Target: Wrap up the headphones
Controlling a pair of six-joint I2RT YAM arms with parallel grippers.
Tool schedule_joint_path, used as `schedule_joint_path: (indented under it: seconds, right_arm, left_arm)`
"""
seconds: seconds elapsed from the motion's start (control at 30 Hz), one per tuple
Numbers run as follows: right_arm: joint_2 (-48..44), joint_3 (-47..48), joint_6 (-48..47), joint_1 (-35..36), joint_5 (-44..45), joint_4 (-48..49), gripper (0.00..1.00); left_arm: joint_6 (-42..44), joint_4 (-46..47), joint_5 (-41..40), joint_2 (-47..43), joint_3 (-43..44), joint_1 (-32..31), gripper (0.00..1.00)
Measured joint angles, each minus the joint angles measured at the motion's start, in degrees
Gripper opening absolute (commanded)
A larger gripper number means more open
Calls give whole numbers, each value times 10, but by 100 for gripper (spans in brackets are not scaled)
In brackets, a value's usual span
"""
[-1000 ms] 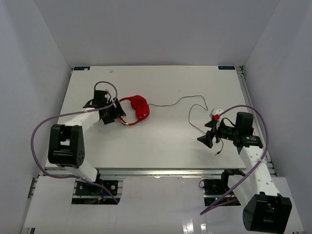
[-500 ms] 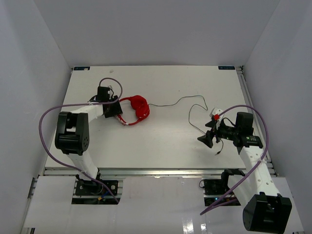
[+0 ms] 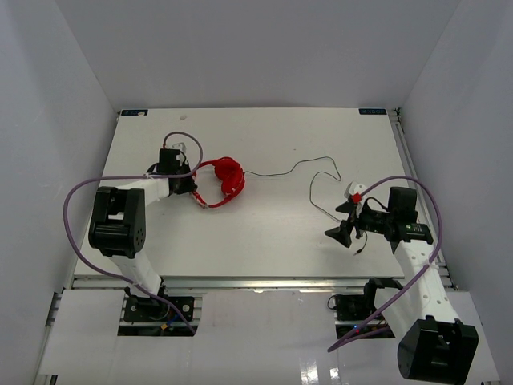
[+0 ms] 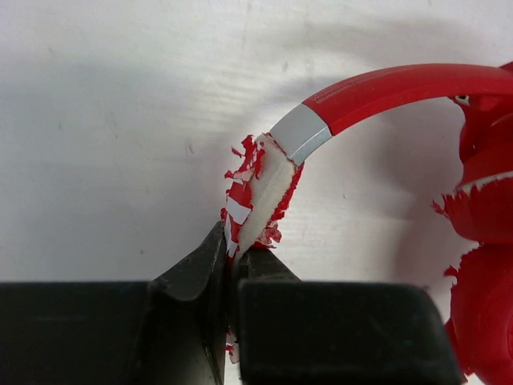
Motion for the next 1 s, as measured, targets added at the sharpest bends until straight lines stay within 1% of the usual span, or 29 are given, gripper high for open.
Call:
schedule_joint_path:
  seconds: [0.13,0.17,0.23,0.3,0.37,0.5,0.63,0.8,0.9,1.0]
  right_arm:
    - [-4,0,-102,9,-66,-75,90]
    - [-8,0,-118,17,-75,-86,90]
    - [-23,-1,-124,56,-66,-81,90]
    - [-42,-3,-109,114,-35,-44,90]
    - [-44,-3,-96,156,-12,-4,90]
    - [13,20,-46,194,37,82,90]
    - [93,102,-27,210,61,134,90]
    - [172,218,-5,226,55,216,90]
    - [204,245,-4,251,30,221,90]
    - [226,239,-4,284,3,221,91]
  left_arm:
    - [-9,-24,28,-52,-35,-1,0]
    - [-10,-36,37,-75,-44,-2,0]
    - [-16,-58,63,-135,-59,-5,0]
    - [-25,-73,90,-200,-67,-10,0]
    - [-34,-81,115,-264,-69,-17,0]
    - [-56,-90,172,-365,-85,-28,0]
    - [-64,-129,213,-404,-97,-32,0]
    - [-69,-185,226,-424,-97,-37,0]
    - [-77,-202,236,-434,-97,-39,0]
    - [-87,-210,246,-442,-96,-41,0]
